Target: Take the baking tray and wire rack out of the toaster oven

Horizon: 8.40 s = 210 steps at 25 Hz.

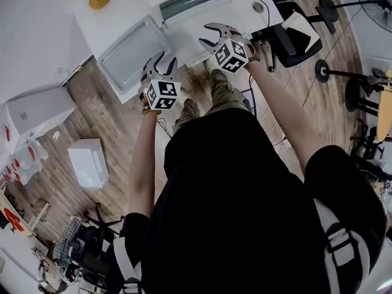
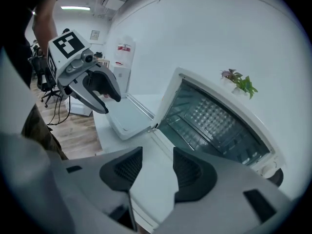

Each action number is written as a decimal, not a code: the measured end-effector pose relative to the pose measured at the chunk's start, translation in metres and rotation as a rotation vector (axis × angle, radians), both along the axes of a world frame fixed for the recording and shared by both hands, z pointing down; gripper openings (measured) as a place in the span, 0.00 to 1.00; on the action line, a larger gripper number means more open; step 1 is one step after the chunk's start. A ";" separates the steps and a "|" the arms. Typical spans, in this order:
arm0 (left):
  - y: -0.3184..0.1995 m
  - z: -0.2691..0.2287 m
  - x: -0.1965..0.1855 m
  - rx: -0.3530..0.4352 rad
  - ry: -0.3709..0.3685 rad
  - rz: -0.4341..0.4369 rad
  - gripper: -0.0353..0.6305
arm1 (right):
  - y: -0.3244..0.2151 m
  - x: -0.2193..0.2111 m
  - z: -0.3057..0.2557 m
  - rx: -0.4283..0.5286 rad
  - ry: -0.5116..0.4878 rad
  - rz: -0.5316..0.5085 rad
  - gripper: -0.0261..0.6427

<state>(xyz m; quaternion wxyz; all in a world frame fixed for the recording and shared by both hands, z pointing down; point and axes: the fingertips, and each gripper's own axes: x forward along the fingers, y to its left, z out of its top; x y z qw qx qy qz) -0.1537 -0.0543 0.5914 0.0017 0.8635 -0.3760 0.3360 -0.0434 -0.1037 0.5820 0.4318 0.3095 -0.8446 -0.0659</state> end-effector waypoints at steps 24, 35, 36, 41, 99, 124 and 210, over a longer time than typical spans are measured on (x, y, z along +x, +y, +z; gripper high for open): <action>-0.079 -0.010 0.092 -0.012 -0.162 -0.018 0.33 | -0.078 0.069 -0.005 0.041 0.006 -0.035 0.35; -0.108 0.001 0.122 -0.016 -0.224 0.001 0.32 | -0.112 0.085 -0.003 0.058 0.004 -0.057 0.35; -0.112 0.002 0.123 -0.017 -0.225 -0.008 0.32 | -0.115 0.087 -0.002 0.058 0.005 -0.059 0.35; -0.128 0.010 0.124 -0.021 -0.268 -0.030 0.32 | -0.131 0.095 0.009 0.056 0.033 -0.081 0.35; -0.211 0.092 0.111 -0.143 -0.552 -0.124 0.26 | -0.164 0.099 0.083 0.045 0.204 -0.158 0.08; -0.194 0.100 0.106 -0.213 -0.799 0.034 0.13 | -0.166 0.100 0.101 -0.061 0.305 -0.264 0.11; 0.107 0.014 -0.106 -0.195 -0.502 -0.160 0.09 | 0.114 -0.119 -0.014 0.015 0.192 -0.330 0.13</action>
